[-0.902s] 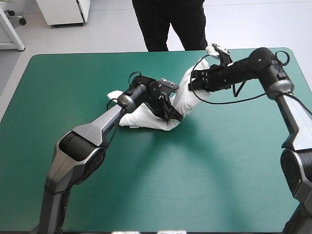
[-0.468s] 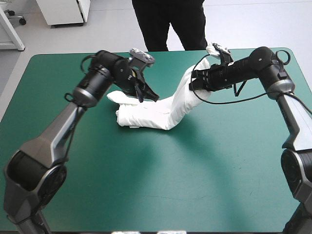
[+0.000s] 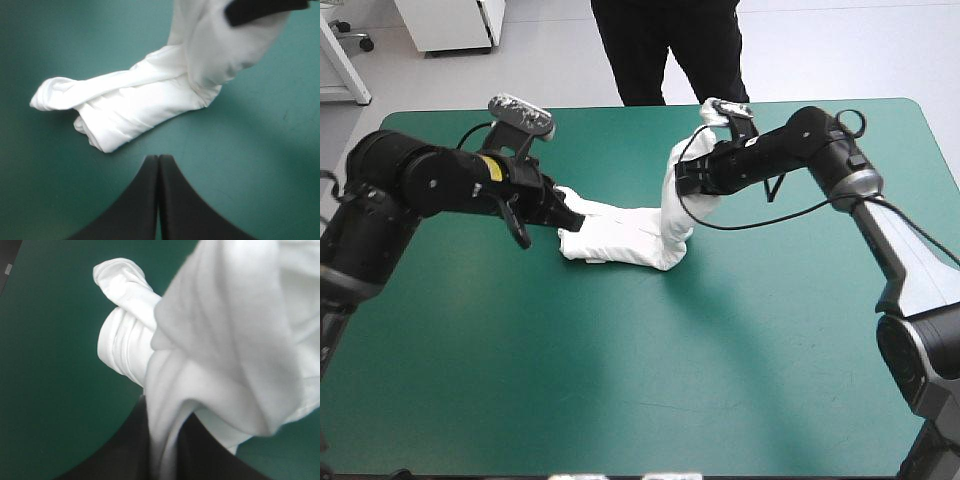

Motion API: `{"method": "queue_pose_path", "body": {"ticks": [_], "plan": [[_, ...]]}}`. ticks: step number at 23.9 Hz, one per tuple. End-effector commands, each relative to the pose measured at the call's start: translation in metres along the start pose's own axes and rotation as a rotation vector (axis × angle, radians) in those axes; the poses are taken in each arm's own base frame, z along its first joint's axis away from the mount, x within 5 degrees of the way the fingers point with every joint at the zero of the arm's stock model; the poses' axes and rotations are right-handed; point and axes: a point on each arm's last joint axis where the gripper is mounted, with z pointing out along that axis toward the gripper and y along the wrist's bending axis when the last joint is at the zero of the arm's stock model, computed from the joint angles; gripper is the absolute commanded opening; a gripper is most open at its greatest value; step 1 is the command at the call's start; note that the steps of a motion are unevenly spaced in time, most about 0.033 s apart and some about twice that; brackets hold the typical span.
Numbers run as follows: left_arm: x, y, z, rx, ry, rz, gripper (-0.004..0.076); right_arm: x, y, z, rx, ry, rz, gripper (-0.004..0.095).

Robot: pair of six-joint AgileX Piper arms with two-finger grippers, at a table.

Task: Fold the cloth

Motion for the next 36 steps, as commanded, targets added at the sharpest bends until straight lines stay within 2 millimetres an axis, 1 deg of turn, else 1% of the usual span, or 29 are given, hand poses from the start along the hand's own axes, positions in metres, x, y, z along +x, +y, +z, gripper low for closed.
{"method": "queue_pose_path", "body": {"ticks": [1,5,8,10,11,12,13,14,16,17,19,20,21,22,23,24,25,27,28,29,30,32,34,36], "plan": [[0.022,-0.011,-0.037,0.057,-0.039,-0.022,-0.0009,-0.011,0.036,-0.002,-0.041,-0.139,-0.075,-0.0015],[0.044,-0.019,-0.059,0.100,-0.074,-0.039,-0.0009,-0.010,0.044,0.032,-0.044,-0.159,-0.075,-0.0015],[0.056,-0.022,-0.076,0.109,-0.110,-0.063,-0.0009,-0.007,0.046,0.057,-0.048,-0.151,-0.071,-0.0015],[0.061,-0.023,-0.084,0.109,-0.129,-0.075,-0.0009,-0.007,0.051,0.069,-0.069,-0.139,-0.069,-0.0010],[0.063,-0.023,-0.087,0.109,-0.137,-0.078,-0.0009,-0.008,0.055,0.074,-0.090,-0.130,-0.070,0.0002],[0.065,-0.024,-0.088,0.109,-0.139,-0.082,-0.0009,-0.009,0.058,0.076,-0.107,-0.121,-0.081,0.0040],[0.067,-0.024,-0.090,0.110,-0.142,-0.085,-0.0009,-0.010,0.064,0.078,-0.124,-0.103,-0.109,0.0101],[0.068,-0.024,-0.091,0.110,-0.144,-0.092,-0.0009,-0.011,0.070,0.079,-0.139,-0.086,-0.130,0.0167],[0.068,-0.024,-0.091,0.110,-0.144,-0.096,-0.0009,-0.014,0.080,0.077,-0.162,-0.069,-0.161,0.0356],[0.068,-0.024,-0.091,0.110,-0.144,-0.096,-0.0009,-0.017,0.086,0.072,-0.175,-0.072,-0.168,0.0490],[0.068,-0.024,-0.090,0.110,-0.142,-0.096,-0.0009,-0.022,0.094,0.065,-0.188,-0.082,-0.162,0.0638],[0.068,-0.024,-0.090,0.110,-0.142,-0.096,-0.0009,-0.024,0.096,0.062,-0.190,-0.088,-0.166,0.0670],[0.068,-0.024,-0.090,0.111,-0.140,-0.099,-0.0009,-0.029,0.100,0.053,-0.170,-0.099,-0.173,0.0665],[0.068,-0.024,-0.090,0.113,-0.141,-0.099,-0.0009,-0.032,0.103,0.046,-0.136,-0.103,-0.196,0.0629],[0.068,-0.025,-0.090,0.118,-0.141,-0.100,-0.0009,-0.033,0.103,0.044,-0.120,-0.103,-0.203,0.0611],[0.068,-0.025,-0.090,0.125,-0.141,-0.102,-0.0009,-0.034,0.100,0.041,-0.079,-0.093,-0.212,0.0580],[0.068,-0.026,-0.090,0.127,-0.141,-0.102,-0.0009,-0.033,0.098,0.040,-0.071,-0.082,-0.210,0.0579],[0.067,-0.026,-0.090,0.132,-0.141,-0.105,-0.0009,-0.033,0.088,0.037,-0.054,-0.039,-0.166,0.0578],[0.067,-0.026,-0.090,0.132,-0.141,-0.105,-0.0009,-0.033,0.077,0.033,-0.007,-0.008,-0.141,0.0578],[0.067,-0.026,-0.090,0.132,-0.141,-0.105,-0.0009,-0.033,0.073,0.032,0.015,0.002,-0.136,0.0578],[0.067,-0.026,-0.090,0.133,-0.141,-0.105,-0.0009,-0.032,0.060,0.028,0.074,0.039,-0.105,0.0578],[0.067,-0.026,-0.090,0.134,-0.142,-0.105,-0.0009,-0.030,0.042,0.021,0.158,0.107,-0.059,0.0579],[0.067,-0.026,-0.090,0.131,-0.152,-0.106,-0.0009,-0.031,0.031,0.020,0.181,0.108,-0.038,0.0579],[0.067,-0.026,-0.090,0.131,-0.152,-0.106,-0.0009,-0.027,0.021,0.026,0.191,0.137,-0.014,0.0579]]}}
